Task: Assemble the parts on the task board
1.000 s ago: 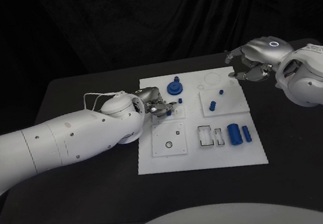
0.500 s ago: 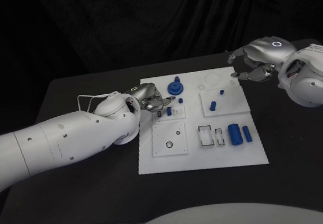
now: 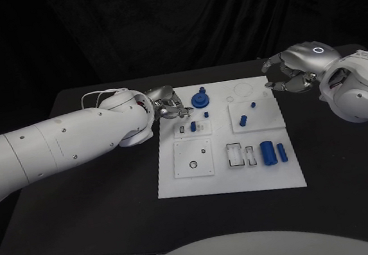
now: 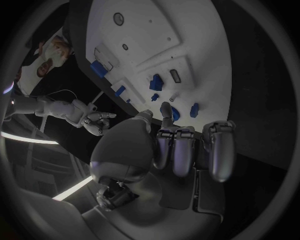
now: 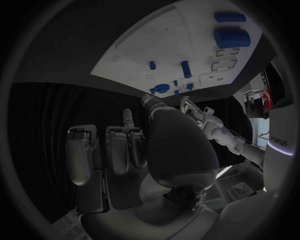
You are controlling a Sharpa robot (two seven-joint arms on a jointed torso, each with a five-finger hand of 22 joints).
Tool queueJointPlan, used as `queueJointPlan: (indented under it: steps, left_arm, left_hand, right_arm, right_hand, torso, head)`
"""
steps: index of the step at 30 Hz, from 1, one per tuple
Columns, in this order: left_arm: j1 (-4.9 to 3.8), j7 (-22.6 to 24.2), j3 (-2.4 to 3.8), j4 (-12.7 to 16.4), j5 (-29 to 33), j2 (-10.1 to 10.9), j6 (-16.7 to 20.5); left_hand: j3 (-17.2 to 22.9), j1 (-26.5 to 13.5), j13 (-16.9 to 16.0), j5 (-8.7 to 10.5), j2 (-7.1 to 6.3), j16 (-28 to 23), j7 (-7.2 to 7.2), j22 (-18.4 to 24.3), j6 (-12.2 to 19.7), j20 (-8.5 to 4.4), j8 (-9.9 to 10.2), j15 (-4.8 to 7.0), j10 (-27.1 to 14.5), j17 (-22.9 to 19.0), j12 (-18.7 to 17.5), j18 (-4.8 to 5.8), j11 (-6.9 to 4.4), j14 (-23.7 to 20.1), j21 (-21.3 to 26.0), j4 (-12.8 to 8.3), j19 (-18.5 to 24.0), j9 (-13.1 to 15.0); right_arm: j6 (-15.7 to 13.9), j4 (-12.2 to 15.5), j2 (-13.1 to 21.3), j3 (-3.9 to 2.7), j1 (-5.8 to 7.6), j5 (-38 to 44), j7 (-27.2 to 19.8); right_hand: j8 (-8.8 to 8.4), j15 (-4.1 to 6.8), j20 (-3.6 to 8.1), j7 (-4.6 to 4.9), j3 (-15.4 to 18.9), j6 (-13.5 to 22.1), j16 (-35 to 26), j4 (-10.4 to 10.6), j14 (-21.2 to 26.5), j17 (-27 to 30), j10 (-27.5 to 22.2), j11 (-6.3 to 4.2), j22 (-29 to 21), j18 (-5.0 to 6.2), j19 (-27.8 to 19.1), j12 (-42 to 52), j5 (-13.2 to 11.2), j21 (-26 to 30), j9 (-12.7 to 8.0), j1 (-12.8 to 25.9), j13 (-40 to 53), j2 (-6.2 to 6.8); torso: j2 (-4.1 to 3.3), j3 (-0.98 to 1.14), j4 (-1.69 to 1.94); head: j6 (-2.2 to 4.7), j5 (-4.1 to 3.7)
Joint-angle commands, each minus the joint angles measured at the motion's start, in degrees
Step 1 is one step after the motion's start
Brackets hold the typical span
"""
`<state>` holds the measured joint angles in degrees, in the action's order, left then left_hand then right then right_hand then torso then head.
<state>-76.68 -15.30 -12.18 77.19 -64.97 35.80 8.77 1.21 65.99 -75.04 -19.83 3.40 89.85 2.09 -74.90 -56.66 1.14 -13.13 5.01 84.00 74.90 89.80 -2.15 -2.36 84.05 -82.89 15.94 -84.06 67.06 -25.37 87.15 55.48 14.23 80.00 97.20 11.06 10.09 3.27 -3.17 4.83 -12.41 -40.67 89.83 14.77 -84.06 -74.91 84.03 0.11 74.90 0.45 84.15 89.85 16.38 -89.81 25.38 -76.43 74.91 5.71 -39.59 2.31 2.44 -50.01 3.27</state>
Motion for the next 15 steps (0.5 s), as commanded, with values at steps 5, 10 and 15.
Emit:
queueJointPlan:
  steps: [5,10,15]
  left_arm:
    - [-2.0,-1.08,0.04,-5.48,15.7,-2.9,-18.86]
    - [-2.73,-4.77,0.04,-9.58,19.27,-5.41,-26.58]
    - [-2.99,-8.62,0.05,-11.68,20.45,-7.41,-31.1]
  left_hand:
    - [1.06,3.34,-14.96,-0.09,-0.07,0.15,0.22,-9.84,0.89,0.71,1.45,-0.5,6.0,15.1,0.2,0.05,0.66,5.95,-0.29,-0.12,-1.26,-1.33]
    - [0.8,4.53,-14.96,-0.34,-0.94,0.15,0.58,-9.88,0.62,0.99,3.07,-0.75,6.0,15.1,0.2,0.03,0.99,5.95,-0.15,0.14,-1.16,-3.63]
    - [0.84,5.73,-14.96,-0.66,-1.28,0.15,0.63,-9.93,-0.15,1.1,4.23,-0.85,6.0,15.1,0.2,0.0,1.03,5.95,-0.08,0.09,-1.15,-5.61]
  right_arm:
    - [-0.53,0.09,0.11,-0.04,-0.1,0.34,1.21]
    - [-0.76,-0.05,-0.2,-0.04,-0.1,0.3,1.1]
    - [-0.94,-0.21,-0.47,-0.04,-0.11,-0.07,0.85]
  right_hand:
    - [0.02,0.38,0.29,-0.06,-0.27,-0.47,0.17,-0.18,-5.94,-15.09,5.92,-0.47,14.92,-0.31,5.53,0.12,-0.06,0.25,-0.12,0.09,15.06,-0.45]
    - [-0.01,0.39,0.3,-0.07,-0.34,-0.52,0.17,-0.24,-5.94,-15.09,5.81,-0.48,14.93,-0.32,5.56,0.03,-0.05,0.21,-0.15,0.03,14.96,-0.51]
    - [-0.06,0.41,0.32,-0.07,-0.48,-0.6,0.17,-0.37,-5.94,-15.09,5.74,-0.5,14.92,-0.31,5.53,-0.02,-0.05,0.25,-0.2,-0.11,14.9,-0.58]
  torso:
    - [-0.07,0.04,-0.01]
    - [-0.04,0.02,-0.01]
    - [-0.06,0.01,-0.1]
  head:
    - [0.01,0.28]
    - [0.06,0.05]
    - [1.59,-0.14]
